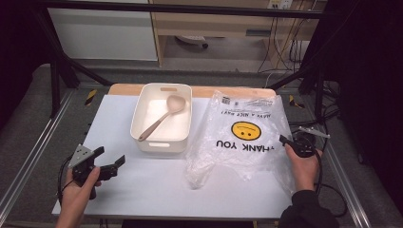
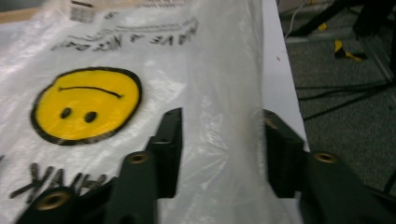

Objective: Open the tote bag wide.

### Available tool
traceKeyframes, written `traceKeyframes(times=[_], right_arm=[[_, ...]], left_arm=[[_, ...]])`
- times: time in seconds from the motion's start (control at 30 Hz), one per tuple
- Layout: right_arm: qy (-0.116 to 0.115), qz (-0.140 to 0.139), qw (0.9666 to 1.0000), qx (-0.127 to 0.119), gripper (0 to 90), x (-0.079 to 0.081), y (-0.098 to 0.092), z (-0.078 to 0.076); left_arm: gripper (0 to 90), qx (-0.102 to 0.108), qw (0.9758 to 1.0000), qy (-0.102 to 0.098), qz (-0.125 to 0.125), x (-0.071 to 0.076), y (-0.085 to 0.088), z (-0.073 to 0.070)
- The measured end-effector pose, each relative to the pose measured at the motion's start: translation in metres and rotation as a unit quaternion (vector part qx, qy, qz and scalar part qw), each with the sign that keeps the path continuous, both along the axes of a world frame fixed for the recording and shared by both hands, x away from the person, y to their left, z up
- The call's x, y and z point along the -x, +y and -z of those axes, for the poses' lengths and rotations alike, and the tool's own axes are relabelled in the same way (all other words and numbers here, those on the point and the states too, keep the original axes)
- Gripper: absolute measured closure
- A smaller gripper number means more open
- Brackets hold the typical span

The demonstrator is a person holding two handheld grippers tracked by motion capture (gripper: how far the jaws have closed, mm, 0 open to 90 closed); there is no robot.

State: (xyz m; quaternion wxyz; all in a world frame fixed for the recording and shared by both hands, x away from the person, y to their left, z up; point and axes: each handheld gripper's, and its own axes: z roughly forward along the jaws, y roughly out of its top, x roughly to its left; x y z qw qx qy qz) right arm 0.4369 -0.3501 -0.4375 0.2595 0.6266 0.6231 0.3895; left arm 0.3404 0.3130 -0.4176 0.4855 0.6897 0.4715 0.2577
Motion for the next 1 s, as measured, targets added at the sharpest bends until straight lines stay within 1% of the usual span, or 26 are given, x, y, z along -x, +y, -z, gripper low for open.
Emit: traceKeyframes(times=[0.07,0.13,0.17,0.23,0.3,0.47,0.6,0.73,0.87,0.93,1.0], right_arm=[[-0.009,-0.002,0.9999,0.01,32.2,0.004,0.006,-0.007],[-0.021,-0.005,0.9993,0.03,20.9,0.009,0.014,-0.015],[-0.028,-0.005,0.9988,0.04,17.2,0.012,0.018,-0.018],[-0.042,-0.01,0.9979,0.049,13.4,0.017,0.026,-0.025],[-0.054,-0.02,0.9969,0.054,12.0,0.021,0.034,-0.029],[-0.05,-0.05,0.9961,0.052,9.0,0.027,0.057,-0.032],[-0.043,-0.084,0.9941,0.053,8.2,0.033,0.076,-0.032],[-0.044,-0.11,0.9919,0.046,8.4,0.038,0.093,-0.032],[-0.042,-0.133,0.9892,0.045,8.1,0.038,0.106,-0.031],[-0.036,-0.144,0.9883,0.033,7.9,0.039,0.112,-0.03],[-0.033,-0.158,0.9865,0.027,7.9,0.041,0.118,-0.029]], left_arm=[[7.3,0.001,1.0,-0.002,0.001,0.0,0.0,-0.001],[7.2,0.002,1.0,-0.002,0.0,-0.001,-0.001,0.0],[7.3,0.001,1.0,-0.001,0.0,-0.001,0.0,0.0],[7.2,0.002,1.0,-0.002,0.0,-0.001,0.0,-0.001],[7.2,0.003,1.0,-0.002,0.001,0.0,0.0,-0.001],[7.1,0.003,1.0,-0.001,0.0,0.0,0.0,-0.001],[7.0,0.002,1.0,0.001,0.001,0.0,0.0,-0.001],[6.9,0.002,1.0,0.001,0.001,0.0,0.0,-0.001],[6.8,0.002,1.0,0.003,0.001,0.0,0.0,-0.001],[6.8,0.003,1.0,0.003,0.001,0.0,0.0,-0.001],[6.8,0.003,1.0,0.004,0.001,0.0,0.0,-0.001]])
